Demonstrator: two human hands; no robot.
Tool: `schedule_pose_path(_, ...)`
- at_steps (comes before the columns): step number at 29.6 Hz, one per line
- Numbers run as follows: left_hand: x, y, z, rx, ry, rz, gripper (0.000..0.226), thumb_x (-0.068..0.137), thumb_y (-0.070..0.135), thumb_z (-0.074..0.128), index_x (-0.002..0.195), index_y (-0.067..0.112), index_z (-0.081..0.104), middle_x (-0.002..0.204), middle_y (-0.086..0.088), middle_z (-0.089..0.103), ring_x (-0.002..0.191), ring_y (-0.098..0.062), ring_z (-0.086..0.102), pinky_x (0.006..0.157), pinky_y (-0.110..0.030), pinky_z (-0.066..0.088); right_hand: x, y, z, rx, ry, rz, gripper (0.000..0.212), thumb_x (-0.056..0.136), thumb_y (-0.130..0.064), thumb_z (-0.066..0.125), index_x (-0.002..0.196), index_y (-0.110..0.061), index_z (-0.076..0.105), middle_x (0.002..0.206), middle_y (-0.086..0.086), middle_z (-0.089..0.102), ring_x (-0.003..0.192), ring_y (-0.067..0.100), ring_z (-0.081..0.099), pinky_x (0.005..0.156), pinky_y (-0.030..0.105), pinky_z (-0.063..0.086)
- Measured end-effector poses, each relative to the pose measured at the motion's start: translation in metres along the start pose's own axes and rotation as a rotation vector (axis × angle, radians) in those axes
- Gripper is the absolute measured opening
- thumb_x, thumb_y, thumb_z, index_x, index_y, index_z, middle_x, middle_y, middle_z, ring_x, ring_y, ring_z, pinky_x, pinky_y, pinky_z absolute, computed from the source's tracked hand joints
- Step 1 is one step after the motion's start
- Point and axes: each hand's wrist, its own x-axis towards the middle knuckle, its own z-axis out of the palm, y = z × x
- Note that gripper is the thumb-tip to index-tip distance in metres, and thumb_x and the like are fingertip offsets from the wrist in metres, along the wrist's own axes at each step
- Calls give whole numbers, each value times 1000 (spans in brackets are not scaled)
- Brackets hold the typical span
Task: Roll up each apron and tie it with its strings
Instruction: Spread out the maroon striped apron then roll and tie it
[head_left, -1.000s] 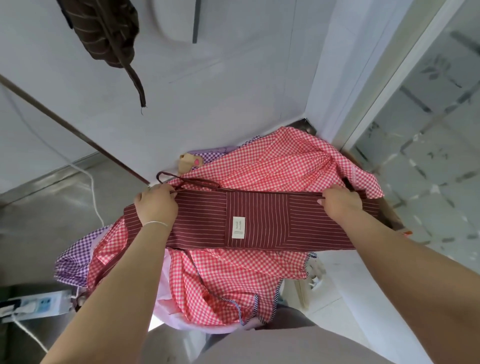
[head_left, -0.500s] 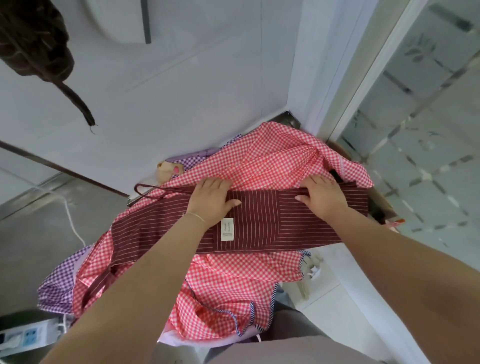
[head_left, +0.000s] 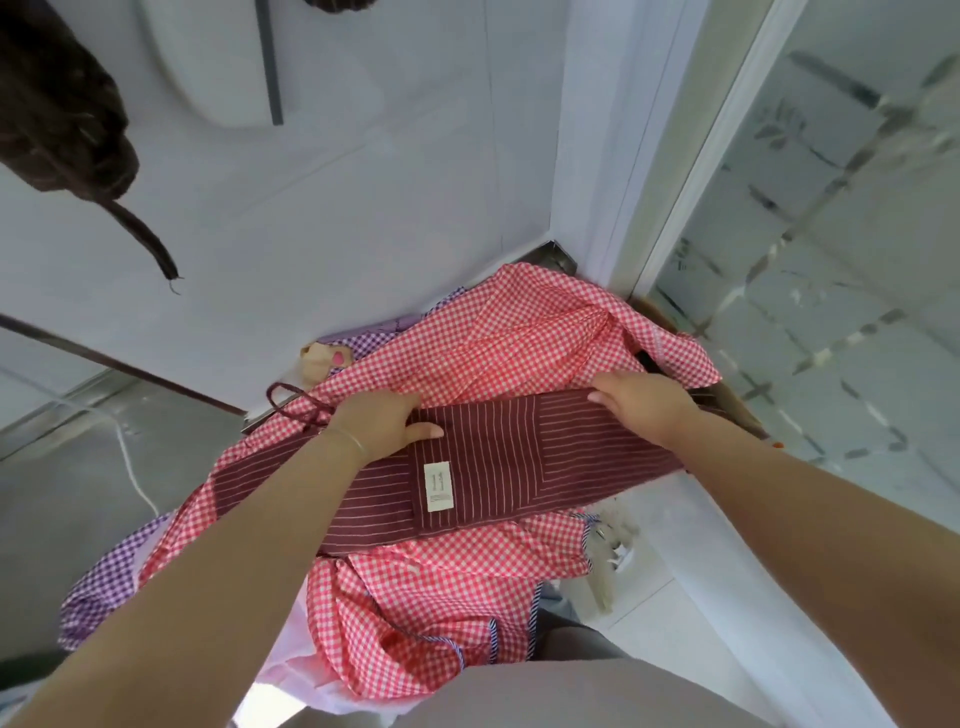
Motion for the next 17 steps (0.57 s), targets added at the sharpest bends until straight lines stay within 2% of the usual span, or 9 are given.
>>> schedule_pose_path(2,-13,-9,-25,7,69,-101,59,83,72,41,111,26,63,104,2,67,95,-19,61,80,-34,51,4,-3,-23,31,220,-3,41,101,-45,30,113,-19,60,106,3,66,94,25,63,78,39,52)
schedule_pose_path(4,-29,-15,-56,-8,390,-197,46,87,62,51,103,21,64,94,-4,66,88,-27,63,69,-36,50,5,-5,-47,-17,562,-137,44,95,-49,39,102,-15,67,95,5,68,79,28,67,62,38,55)
schedule_pose_path(6,-47,-15,-82,20,812,-162,29,86,38,66,85,10,60,80,-9,60,65,-31,61,49,-33,44,6,-3,-66,-66,817,-208,22,89,-29,58,94,-11,69,87,9,68,67,30,65,51,37,54)
schedule_pose_path(8,-68,-11,-86,101,1000,-90,19,76,13,75,80,7,58,77,-10,57,53,-29,55,40,-28,35,2,0,-80,-111,918,-220,12,76,-4,61,86,-7,66,82,14,63,65,32,62,52,37,52)
schedule_pose_path(10,-75,2,-60,136,869,-42,23,68,2,74,83,9,59,79,-9,55,52,-29,55,36,-28,35,-2,11,-77,-196,898,-197,13,71,-4,52,80,-8,59,78,12,58,67,30,58,57,38,46)
schedule_pose_path(12,-75,24,-20,144,650,-36,31,63,2,75,89,11,60,84,-10,55,49,-28,56,31,-29,38,-12,20,-53,-267,770,-117,16,74,-10,44,84,-10,57,80,11,56,71,31,56,62,39,42)
schedule_pose_path(14,-72,53,19,134,335,-92,48,70,3,74,113,14,57,111,-13,53,61,-26,61,39,-31,49,-22,26,-17,-356,445,130,25,84,-14,39,102,-13,57,96,10,58,89,31,57,76,42,44)
schedule_pose_path(16,-71,77,48,130,59,-123,69,85,3,60,144,22,29,144,-14,28,90,-26,60,60,-34,52,-36,17,4,-384,81,376,36,88,-22,54,122,-18,46,121,8,52,114,28,49,96,43,39)
schedule_pose_path(17,-71,87,55,111,-54,-106,74,88,2,54,149,24,18,149,-12,18,97,-26,57,64,-33,49,-39,11,12,-346,-25,428,45,86,-24,60,127,-19,42,128,8,48,120,28,45,101,43,36)
